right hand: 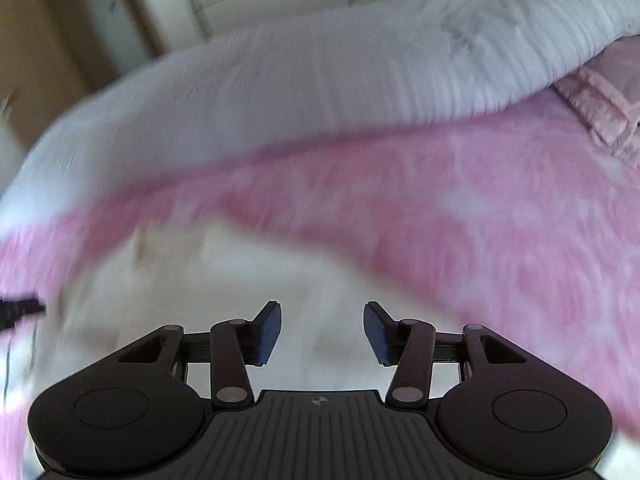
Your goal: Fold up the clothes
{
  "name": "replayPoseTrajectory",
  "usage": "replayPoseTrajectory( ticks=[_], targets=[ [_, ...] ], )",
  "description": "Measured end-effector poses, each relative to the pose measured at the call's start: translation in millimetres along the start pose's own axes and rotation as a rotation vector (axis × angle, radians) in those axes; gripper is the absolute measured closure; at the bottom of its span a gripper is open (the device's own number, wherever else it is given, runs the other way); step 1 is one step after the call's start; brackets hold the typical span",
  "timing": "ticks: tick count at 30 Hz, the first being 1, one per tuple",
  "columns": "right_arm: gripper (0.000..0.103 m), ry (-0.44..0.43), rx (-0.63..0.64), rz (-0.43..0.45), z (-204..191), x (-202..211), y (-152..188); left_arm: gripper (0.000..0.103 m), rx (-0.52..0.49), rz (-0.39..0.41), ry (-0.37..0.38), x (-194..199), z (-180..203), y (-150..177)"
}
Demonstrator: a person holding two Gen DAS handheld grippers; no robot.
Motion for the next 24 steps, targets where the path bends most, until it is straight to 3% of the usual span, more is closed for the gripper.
replayPoseTrajectory(
  ticks=[3, 5, 8, 12, 14, 16, 18, 21, 23, 24],
  targets=[
    [0.053, -0.021, 0.039, -0.110, -29.9, 18.7, 71.0, 0.081, 0.030, -0.111, 0.059, 43.1, 15.0, 74.8],
    [0.053, 0.008, 0.027, -0.146, -38.0, 37.8, 115.9, 0.082, 0.043, -0.199, 0.085, 68.4, 26.4, 127.8],
    [0.054, 0.053, 0.008, -0.198, -50.3, 66.8, 183.3, 0.084, 0.036, -0.294, 0.041, 102.8, 36.4, 196.1],
    [0.054, 0.113, -0.017, -0.269, -66.9, 106.1, 273.1, 0.084, 0.128, -0.369, 0.016, 154.2, 32.6, 248.2],
    [0.054, 0.150, -0.047, -0.322, -75.0, 127.0, 312.0, 0.084, 0.106, -0.407, 0.012, 171.5, 33.6, 263.1],
    [0.053, 0.215, -0.043, -0.356, -82.0, 143.9, 327.3, 0.085, 0.087, -0.442, 0.009, 187.2, 35.0, 274.2],
    [0.053, 0.268, -0.142, -0.420, -80.3, 153.6, 340.1, 0.086, 0.108, -0.432, 0.030, 193.9, 36.0, 265.1],
    [0.053, 0.317, -0.171, -0.253, -89.4, 168.4, 318.3, 0.085, 0.134, -0.367, 0.045, 194.0, 36.8, 244.7],
    [0.053, 0.341, -0.187, -0.197, -95.6, 164.1, 307.6, 0.081, 0.151, -0.415, 0.040, 181.9, 42.7, 249.9],
    [0.053, 0.343, -0.231, -0.223, -95.5, 158.2, 317.7, 0.081, 0.159, -0.439, 0.038, 175.9, 45.6, 252.4]
  ],
)
Point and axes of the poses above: each gripper's, at about its wrist camera, not at the fingertips, and x roughly against the way its jaws point, z to its right, y to its underside, the point moved 8 cm from there along -x, roughly the way its jaws point, and after that the axes turned 13 degrees about -y, right-handed, at the moved point
